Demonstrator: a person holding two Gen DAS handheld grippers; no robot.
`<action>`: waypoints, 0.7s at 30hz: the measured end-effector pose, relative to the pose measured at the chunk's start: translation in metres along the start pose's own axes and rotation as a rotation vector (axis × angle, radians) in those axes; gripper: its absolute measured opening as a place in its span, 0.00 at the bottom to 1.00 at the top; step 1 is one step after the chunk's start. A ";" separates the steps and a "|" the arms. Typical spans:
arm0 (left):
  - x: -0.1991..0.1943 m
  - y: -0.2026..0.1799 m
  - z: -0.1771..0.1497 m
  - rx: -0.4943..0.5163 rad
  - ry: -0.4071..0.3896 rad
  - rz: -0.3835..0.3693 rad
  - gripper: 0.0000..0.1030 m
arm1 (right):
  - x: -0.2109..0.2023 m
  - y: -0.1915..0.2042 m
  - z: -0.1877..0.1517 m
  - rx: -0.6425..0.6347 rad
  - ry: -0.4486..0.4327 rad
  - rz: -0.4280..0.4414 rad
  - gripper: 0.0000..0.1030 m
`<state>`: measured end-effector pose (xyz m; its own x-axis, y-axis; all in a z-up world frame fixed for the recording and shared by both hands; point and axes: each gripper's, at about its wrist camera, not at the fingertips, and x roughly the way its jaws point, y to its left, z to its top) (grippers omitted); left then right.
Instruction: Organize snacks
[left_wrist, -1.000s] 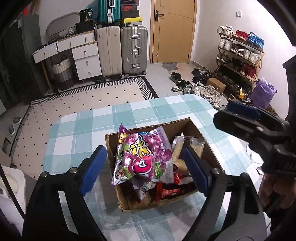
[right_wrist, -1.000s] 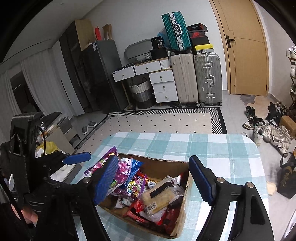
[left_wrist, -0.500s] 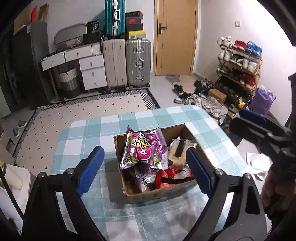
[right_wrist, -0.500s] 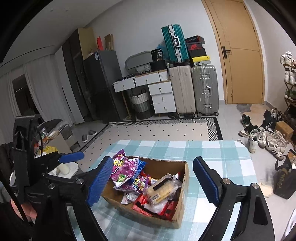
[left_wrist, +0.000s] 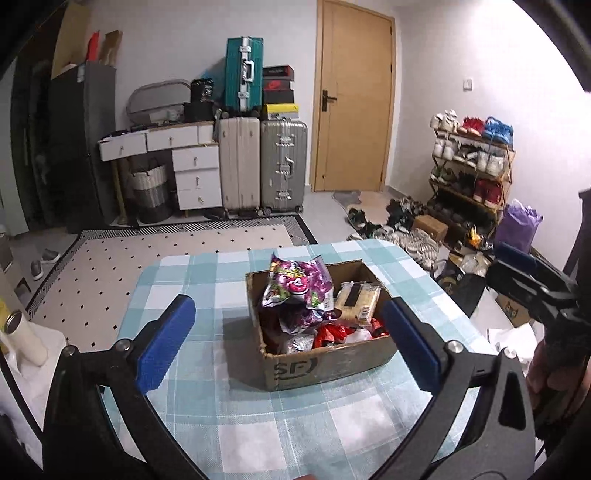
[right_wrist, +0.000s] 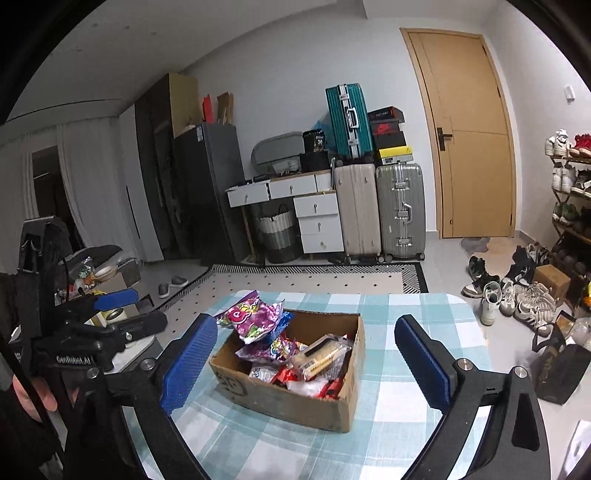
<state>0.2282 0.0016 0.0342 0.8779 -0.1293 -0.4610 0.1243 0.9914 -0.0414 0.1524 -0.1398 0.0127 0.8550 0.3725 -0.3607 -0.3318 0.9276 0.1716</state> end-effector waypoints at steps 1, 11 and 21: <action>-0.005 0.002 -0.004 -0.007 -0.006 0.001 0.99 | -0.005 0.001 -0.004 0.000 -0.007 0.000 0.96; -0.009 0.027 -0.052 -0.065 -0.044 0.004 0.99 | -0.040 0.002 -0.053 -0.021 -0.065 -0.036 0.98; -0.001 0.039 -0.104 -0.067 -0.132 0.078 0.99 | -0.050 0.001 -0.098 -0.031 -0.105 -0.062 0.99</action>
<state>0.1839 0.0430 -0.0593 0.9374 -0.0489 -0.3449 0.0258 0.9971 -0.0712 0.0703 -0.1548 -0.0588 0.9106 0.3111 -0.2719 -0.2877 0.9498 0.1232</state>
